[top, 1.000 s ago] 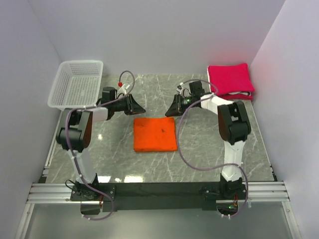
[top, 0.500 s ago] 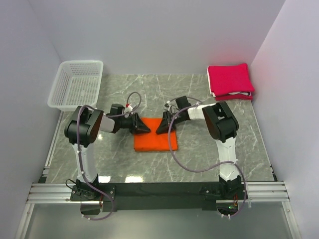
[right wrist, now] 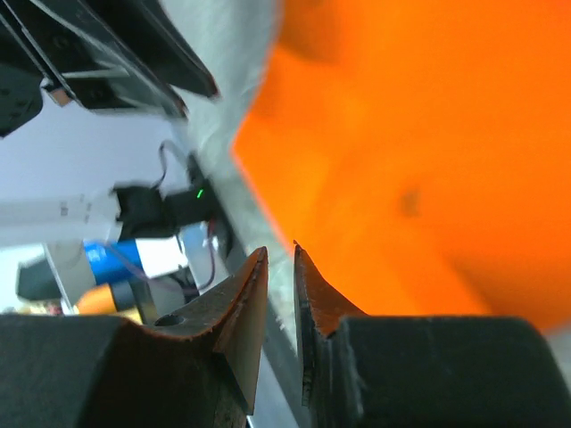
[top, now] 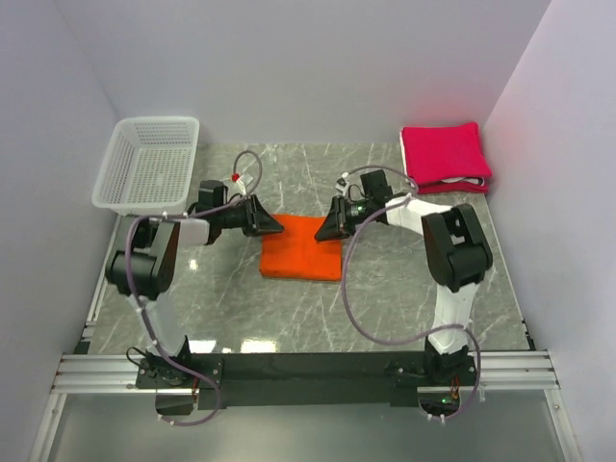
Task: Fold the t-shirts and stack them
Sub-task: Fold the tshirt
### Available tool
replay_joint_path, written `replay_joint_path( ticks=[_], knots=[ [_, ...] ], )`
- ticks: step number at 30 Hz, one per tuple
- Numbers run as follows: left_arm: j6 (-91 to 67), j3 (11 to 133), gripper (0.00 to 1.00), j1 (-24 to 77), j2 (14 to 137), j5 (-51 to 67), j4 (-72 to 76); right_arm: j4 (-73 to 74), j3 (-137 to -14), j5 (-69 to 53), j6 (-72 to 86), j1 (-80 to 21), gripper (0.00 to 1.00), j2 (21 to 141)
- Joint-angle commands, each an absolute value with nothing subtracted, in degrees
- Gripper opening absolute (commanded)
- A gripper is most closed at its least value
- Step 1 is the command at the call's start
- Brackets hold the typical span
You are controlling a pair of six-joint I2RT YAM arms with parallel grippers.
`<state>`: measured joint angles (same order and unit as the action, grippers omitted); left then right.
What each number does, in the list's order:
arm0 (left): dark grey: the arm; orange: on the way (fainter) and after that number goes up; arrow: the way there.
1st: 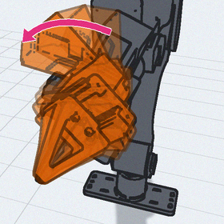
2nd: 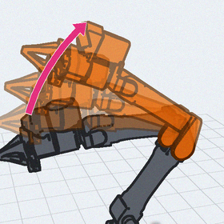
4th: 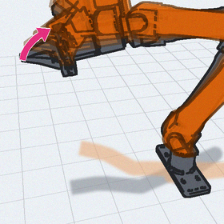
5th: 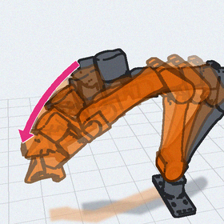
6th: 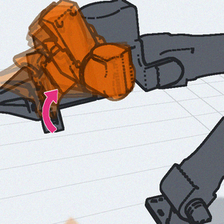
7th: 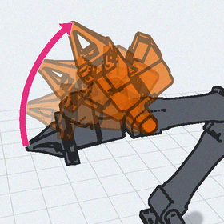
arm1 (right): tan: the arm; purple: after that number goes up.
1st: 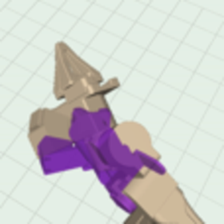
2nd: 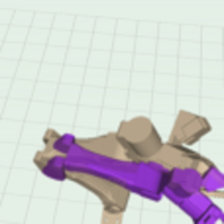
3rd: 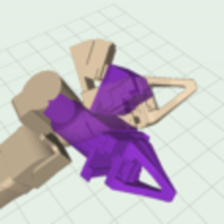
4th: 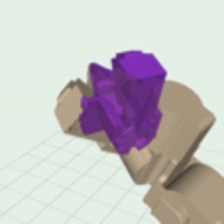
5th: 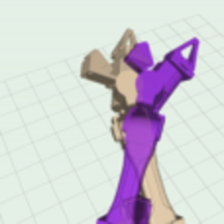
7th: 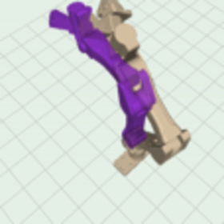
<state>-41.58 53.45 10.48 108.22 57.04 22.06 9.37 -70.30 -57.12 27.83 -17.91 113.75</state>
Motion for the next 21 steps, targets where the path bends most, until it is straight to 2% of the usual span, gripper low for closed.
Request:
replay_joint_path(
  ticks=[1, 6, 12, 16, 21],
  knots=[
    [-43.2, 48.1, 0.28, 14.8, 100.7, 58.9, 25.9, 4.6, -65.1, -59.4, 29.8, -22.0, 0.26, 108.1],
    [-45.3, 43.5, 0.28, 17.8, 105.3, 56.4, 27.9, 3.8, -63.5, -59.2, 28.5, -24.7, 0.26, 116.0],
    [-42.0, 47.6, 0.27, 14.0, 117.6, 53.9, 22.1, 8.2, -67.2, -56.7, 25.3, -21.6, 0.24, 125.8],
    [-36.6, 51.1, 0.28, 11.3, 118.0, 53.7, 17.4, 13.9, -69.9, -52.8, 19.7, -18.3, 0.22, 123.8],
    [-32.8, 49.7, 0.29, 11.8, 108.4, 60.3, 15.8, 17.0, -65.5, -55.6, 16.3, -18.9, 0.22, 112.5]
  ],
)
